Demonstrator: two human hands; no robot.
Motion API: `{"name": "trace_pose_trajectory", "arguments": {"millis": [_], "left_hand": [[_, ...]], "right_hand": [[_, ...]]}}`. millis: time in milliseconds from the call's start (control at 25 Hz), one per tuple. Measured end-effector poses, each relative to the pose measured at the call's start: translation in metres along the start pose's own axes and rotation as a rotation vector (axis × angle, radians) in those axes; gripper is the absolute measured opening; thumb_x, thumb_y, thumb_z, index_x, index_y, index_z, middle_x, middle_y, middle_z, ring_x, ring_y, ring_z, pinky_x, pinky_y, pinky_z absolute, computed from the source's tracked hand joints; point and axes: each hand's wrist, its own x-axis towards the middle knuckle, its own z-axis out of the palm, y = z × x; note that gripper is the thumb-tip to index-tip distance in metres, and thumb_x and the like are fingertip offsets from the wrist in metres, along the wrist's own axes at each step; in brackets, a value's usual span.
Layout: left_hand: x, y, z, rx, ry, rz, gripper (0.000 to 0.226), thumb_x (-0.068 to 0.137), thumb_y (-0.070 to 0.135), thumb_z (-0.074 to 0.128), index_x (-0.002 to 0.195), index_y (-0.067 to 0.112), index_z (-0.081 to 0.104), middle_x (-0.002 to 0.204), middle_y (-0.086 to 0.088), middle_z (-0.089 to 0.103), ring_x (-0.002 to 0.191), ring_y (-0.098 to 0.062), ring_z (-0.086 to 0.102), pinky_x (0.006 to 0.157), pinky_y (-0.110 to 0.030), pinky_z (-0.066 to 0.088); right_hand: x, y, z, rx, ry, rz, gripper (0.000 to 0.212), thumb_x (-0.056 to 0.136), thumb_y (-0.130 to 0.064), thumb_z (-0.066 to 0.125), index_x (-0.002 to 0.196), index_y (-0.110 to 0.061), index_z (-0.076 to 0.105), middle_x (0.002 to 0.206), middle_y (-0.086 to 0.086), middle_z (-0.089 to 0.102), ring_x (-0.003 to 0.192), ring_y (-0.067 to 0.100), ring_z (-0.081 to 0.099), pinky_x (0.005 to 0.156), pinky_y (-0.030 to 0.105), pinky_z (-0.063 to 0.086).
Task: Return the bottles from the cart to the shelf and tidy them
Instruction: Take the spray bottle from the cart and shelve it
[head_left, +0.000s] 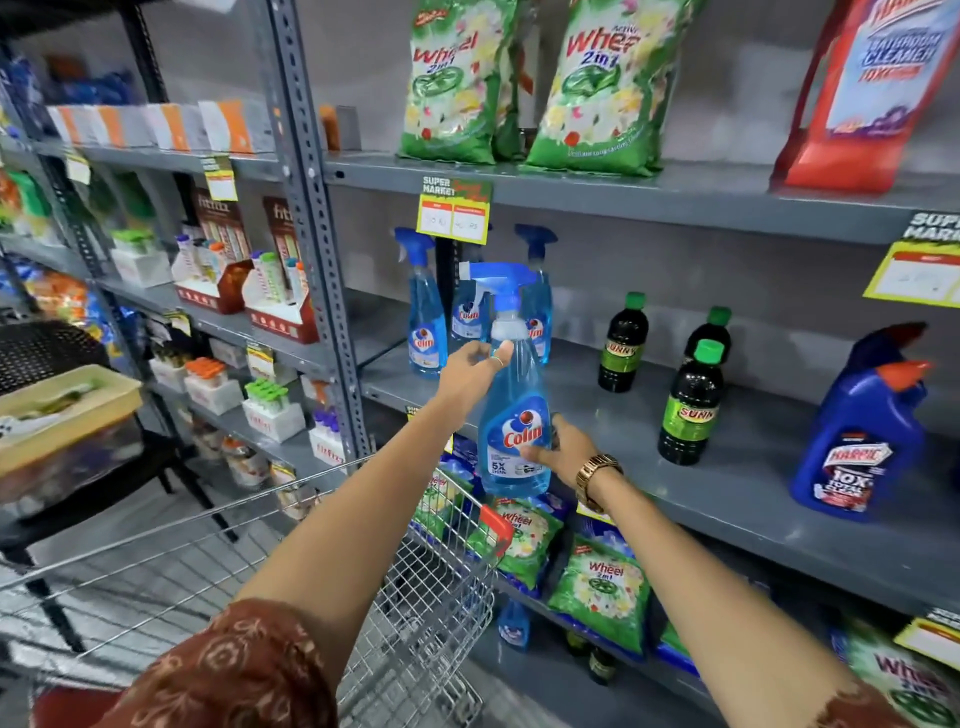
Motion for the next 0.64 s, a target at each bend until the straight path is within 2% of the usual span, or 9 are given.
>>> {"name": "trace_pose_trajectory", "arguments": {"millis": [80, 160, 240, 320, 360, 480, 640], "left_hand": [[0.022, 0.000, 0.004, 0.021, -0.013, 0.002, 0.040, 0.082, 0.049, 0.056, 0.107, 0.017, 0.054, 0.124, -0.012, 0.058, 0.103, -0.026, 0.056, 0.089, -0.036, 0.045], [0.046, -0.003, 0.007, 0.028, -0.028, 0.007, 0.042, 0.084, 0.049, 0.054, 0.110, 0.017, 0.055, 0.125, -0.013, 0.057, 0.106, -0.027, 0.056, 0.094, -0.041, 0.046], [0.073, -0.007, 0.009, 0.024, -0.046, 0.014, 0.036, 0.085, 0.046, 0.053, 0.106, 0.016, 0.055, 0.111, -0.012, 0.060, 0.098, -0.028, 0.056, 0.087, -0.039, 0.048], [0.096, -0.012, 0.009, -0.013, -0.081, 0.017, 0.027, 0.086, 0.044, 0.054, 0.098, 0.019, 0.053, 0.092, -0.003, 0.054, 0.080, -0.020, 0.051, 0.067, -0.029, 0.044], [0.107, -0.015, 0.009, -0.018, -0.095, 0.019, 0.025, 0.086, 0.043, 0.053, 0.097, 0.021, 0.052, 0.088, 0.000, 0.050, 0.072, -0.015, 0.048, 0.062, -0.025, 0.040], [0.137, -0.025, 0.009, -0.014, -0.100, 0.036, 0.019, 0.088, 0.041, 0.052, 0.095, 0.024, 0.050, 0.082, 0.006, 0.048, 0.068, -0.007, 0.045, 0.061, -0.022, 0.039], [0.169, -0.037, 0.010, -0.008, -0.138, 0.091, 0.015, 0.089, 0.033, 0.053, 0.099, 0.021, 0.054, 0.081, 0.005, 0.053, 0.066, -0.004, 0.047, 0.059, -0.017, 0.039]], "right_hand": [[0.020, 0.001, 0.003, 0.020, 0.070, -0.008, 0.042, 0.080, -0.029, 0.070, 0.109, -0.006, 0.052, 0.115, 0.016, 0.065, 0.104, 0.033, 0.061, 0.091, 0.046, 0.050], [0.043, 0.002, 0.006, 0.024, 0.112, -0.022, 0.036, 0.081, -0.027, 0.068, 0.106, -0.005, 0.054, 0.101, 0.015, 0.065, 0.093, 0.028, 0.060, 0.077, 0.035, 0.051], [0.071, 0.003, 0.009, -0.001, 0.162, 0.001, 0.024, 0.083, -0.024, 0.067, 0.097, -0.011, 0.052, 0.094, 0.013, 0.060, 0.087, 0.022, 0.053, 0.069, 0.027, 0.040], [0.097, 0.006, 0.013, -0.055, 0.222, 0.035, 0.024, 0.083, -0.023, 0.065, 0.099, -0.009, 0.053, 0.101, 0.019, 0.063, 0.092, 0.028, 0.057, 0.072, 0.029, 0.038], [0.110, 0.007, 0.015, -0.077, 0.247, 0.052, 0.027, 0.084, -0.023, 0.064, 0.102, -0.005, 0.054, 0.105, 0.021, 0.064, 0.097, 0.032, 0.059, 0.074, 0.032, 0.041], [0.142, 0.011, 0.022, -0.088, 0.287, 0.093, 0.032, 0.084, -0.024, 0.064, 0.105, -0.003, 0.053, 0.108, 0.023, 0.064, 0.102, 0.036, 0.058, 0.080, 0.040, 0.046], [0.173, 0.017, 0.034, -0.078, 0.335, 0.125, 0.035, 0.084, -0.025, 0.064, 0.110, -0.003, 0.055, 0.111, 0.025, 0.063, 0.105, 0.039, 0.056, 0.081, 0.041, 0.046]]}}
